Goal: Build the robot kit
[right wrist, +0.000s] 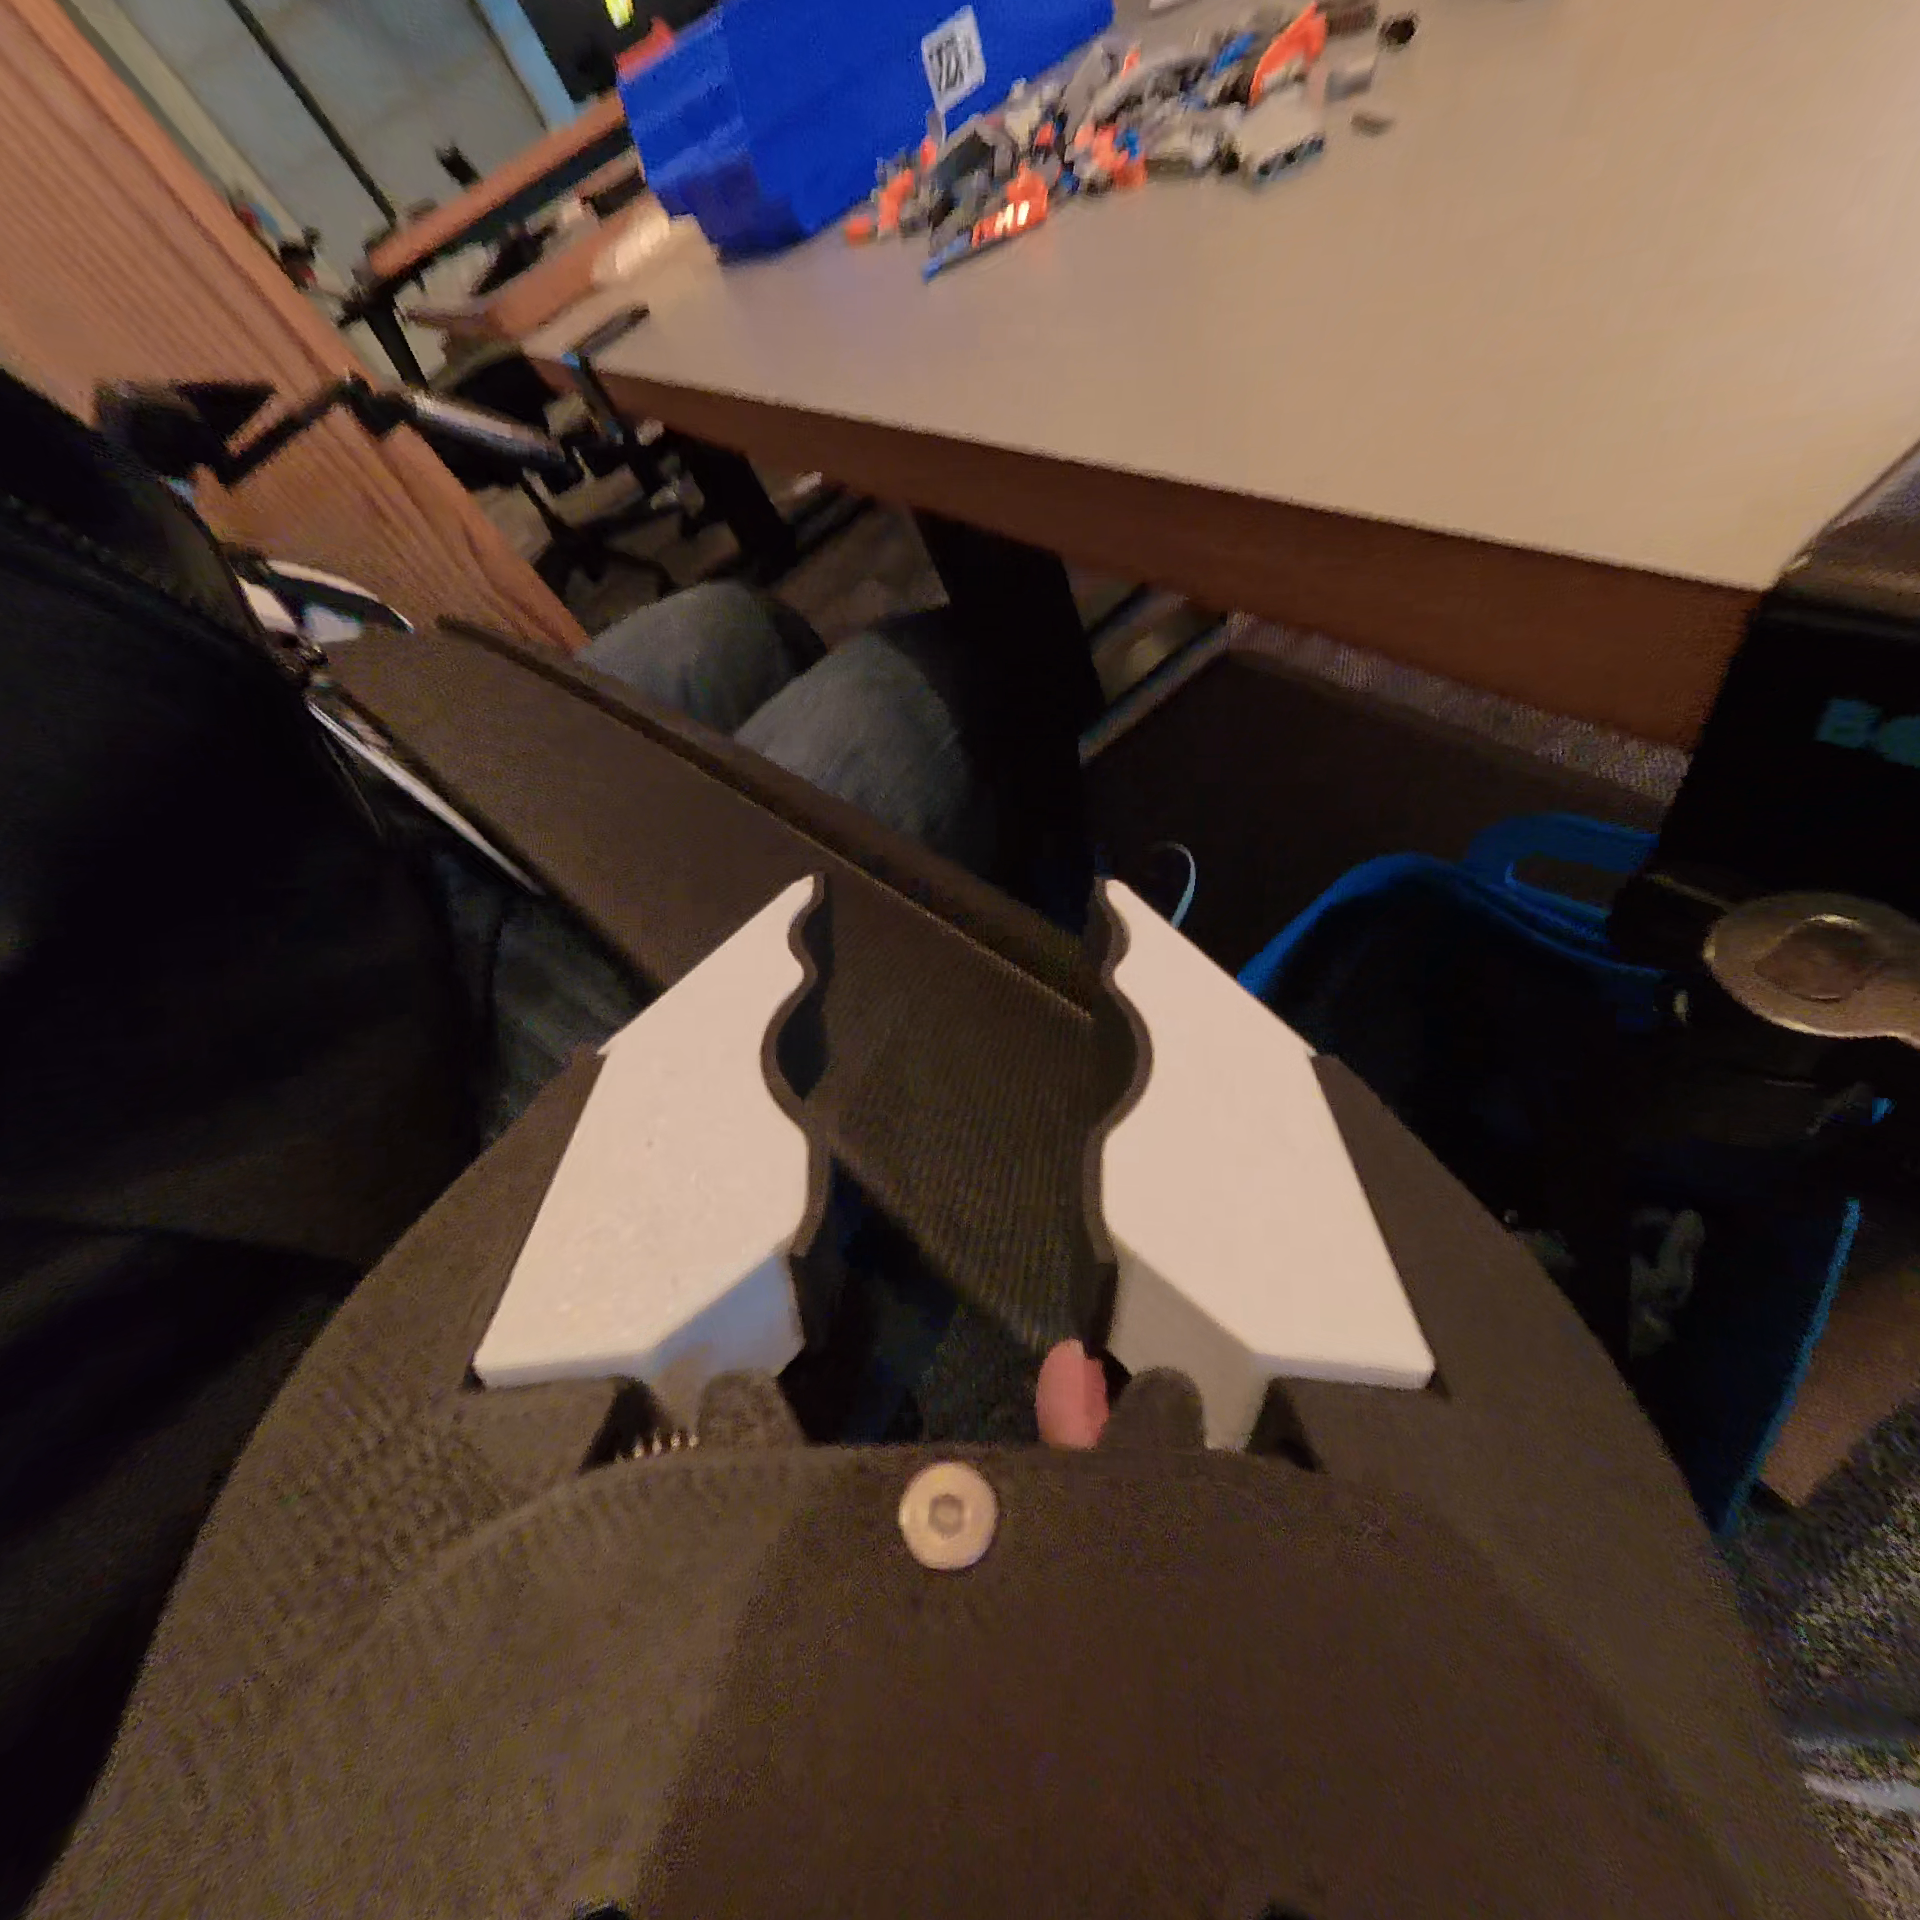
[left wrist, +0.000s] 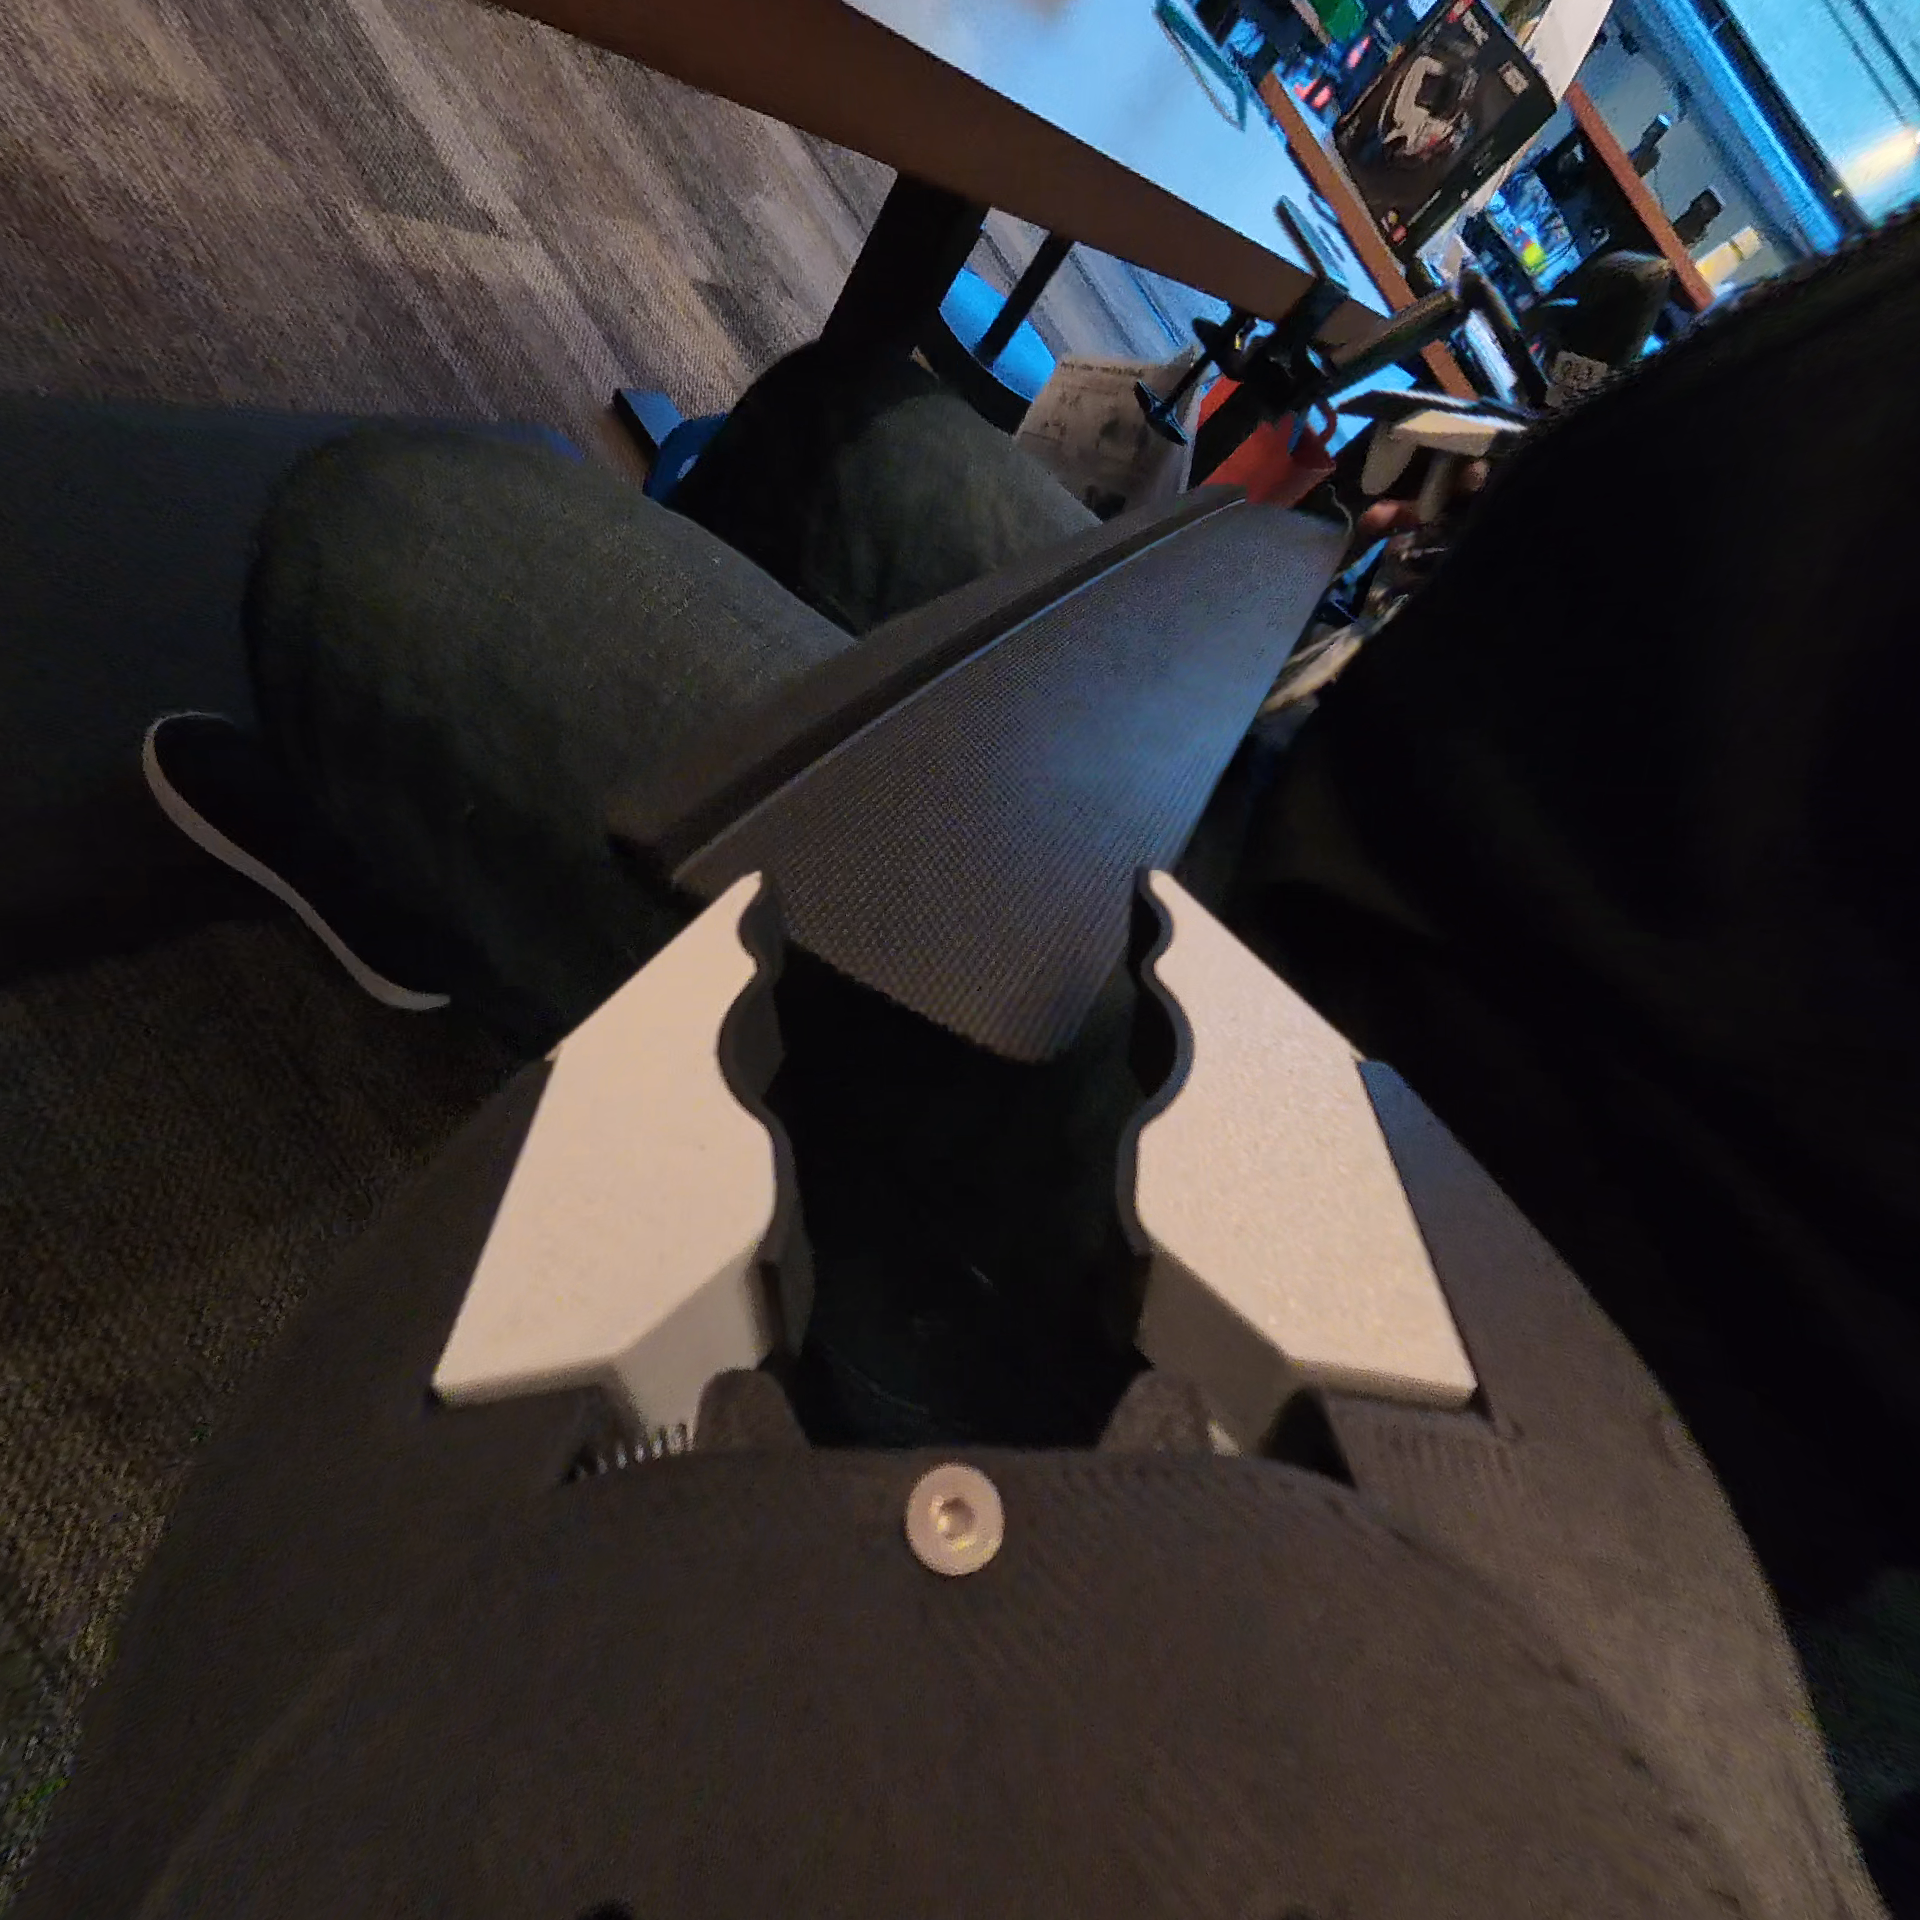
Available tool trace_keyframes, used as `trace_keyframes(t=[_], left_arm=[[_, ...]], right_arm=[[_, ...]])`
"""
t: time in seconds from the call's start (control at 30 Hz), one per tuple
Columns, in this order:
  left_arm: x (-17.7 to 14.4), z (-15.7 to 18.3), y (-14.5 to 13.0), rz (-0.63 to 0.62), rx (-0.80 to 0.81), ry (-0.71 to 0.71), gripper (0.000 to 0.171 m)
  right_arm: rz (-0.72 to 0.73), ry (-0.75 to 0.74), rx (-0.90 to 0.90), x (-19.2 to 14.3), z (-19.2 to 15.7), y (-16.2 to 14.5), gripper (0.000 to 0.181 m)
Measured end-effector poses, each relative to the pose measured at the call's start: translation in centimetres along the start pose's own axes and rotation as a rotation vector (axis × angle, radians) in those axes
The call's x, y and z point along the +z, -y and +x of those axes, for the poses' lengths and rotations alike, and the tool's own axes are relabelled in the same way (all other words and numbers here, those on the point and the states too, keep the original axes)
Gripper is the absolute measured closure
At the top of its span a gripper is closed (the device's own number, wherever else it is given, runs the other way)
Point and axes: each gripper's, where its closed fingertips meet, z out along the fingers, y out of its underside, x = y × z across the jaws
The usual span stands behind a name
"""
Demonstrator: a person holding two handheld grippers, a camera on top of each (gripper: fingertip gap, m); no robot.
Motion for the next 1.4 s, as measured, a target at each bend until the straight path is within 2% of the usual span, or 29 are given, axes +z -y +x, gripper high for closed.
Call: trace_keyframes(t=[0.03, 0.13, 0.33, 0.47, 0.57, 0.67, 0.73, 0.8, 0.87, 0.93, 1.0, 1.03, 1.07, 1.1, 1.17, 1.23, 1.3, 1.33, 1.4], left_arm=[[-0.9, 0.6, 0.0, 0.006, 0.000, 0.000, 0.111], [-2.5, 1.9, -0.9, -0.048, 0.015, 0.037, 0.109], [-1.2, 4.6, -1.3, -0.129, 0.102, 0.059, 0.111], [-0.4, 7.4, 0.1, -0.125, 0.199, 0.025, 0.114], [1.0, 9.2, 3.5, -0.037, 0.296, -0.001, 0.114], [2.7, 7.9, 9.8, 0.085, 0.442, 0.134, 0.113], [2.3, 4.7, 16.1, 0.183, 0.483, 0.334, 0.116], [1.4, 2.9, 22.9, 0.300, 0.551, 0.439, 0.115], [0.2, -0.4, 29.2, 0.347, 0.569, 0.570, 0.112], [-0.9, -5.4, 34.4, 0.333, 0.549, 0.726, 0.108], [-2.4, -11.8, 38.2, 0.274, 0.470, 0.900, 0.103], [-3.2, -15.3, 39.3, 0.227, 0.437, 0.993, 0.104], [-3.6, -18.6, 39.7, 0.172, 0.377, 1.041, 0.097], [-3.3, -21.1, 39.6, 0.119, 0.287, 1.026, 0.090], [-2.9, -24.5, 39.8, 0.117, 0.207, 1.000, 0.094], [-2.0, -26.9, 38.6, 0.079, 0.105, 0.934, 0.096], [-1.0, -28.6, 37.2, 0.045, 0.042, 0.867, 0.108], [-0.2, -28.9, 37.0, 0.074, 0.013, 0.791, 0.117], [0.8, -29.9, 36.0, 0.069, -0.038, 0.723, 0.141]], right_arm=[[-0.013, -0.002, -0.011, 0.1, -0.3, -0.2, 0.132], [-0.012, -0.003, -0.042, 0.1, -1.3, 0.0, 0.130], [-0.034, 0.000, -0.141, 1.5, -4.2, 1.8, 0.128], [-0.059, 0.022, -0.213, 3.6, -6.2, 3.9, 0.128], [-0.047, 0.074, -0.244, 6.1, -7.9, 6.5, 0.127], [-0.032, 0.136, -0.283, 9.7, -9.4, 9.1, 0.127], [-0.004, 0.168, -0.294, 12.3, -10.2, 11.1, 0.127], [0.004, 0.205, -0.306, 15.0, -11.3, 12.5, 0.124], [0.010, 0.217, -0.318, 17.8, -12.1, 14.1, 0.121], [0.007, 0.246, -0.338, 20.5, -13.3, 15.3, 0.121], [-0.011, 0.302, -0.354, 22.8, -14.7, 16.0, 0.119], [-0.024, 0.330, -0.368, 23.8, -15.4, 16.1, 0.118], [-0.039, 0.332, -0.383, 24.7, -15.8, 16.1, 0.118], [-0.050, 0.336, -0.394, 25.4, -16.0, 16.1, 0.118], [-0.057, 0.359, -0.398, 26.2, -16.4, 16.1, 0.119], [-0.065, 0.378, -0.393, 26.5, -16.3, 15.8, 0.120], [-0.071, 0.391, -0.376, 26.6, -15.9, 15.5, 0.121], [-0.071, 0.398, -0.359, 26.6, -15.7, 15.3, 0.122], [-0.072, 0.404, -0.335, 26.9, -15.2, 15.1, 0.122]])
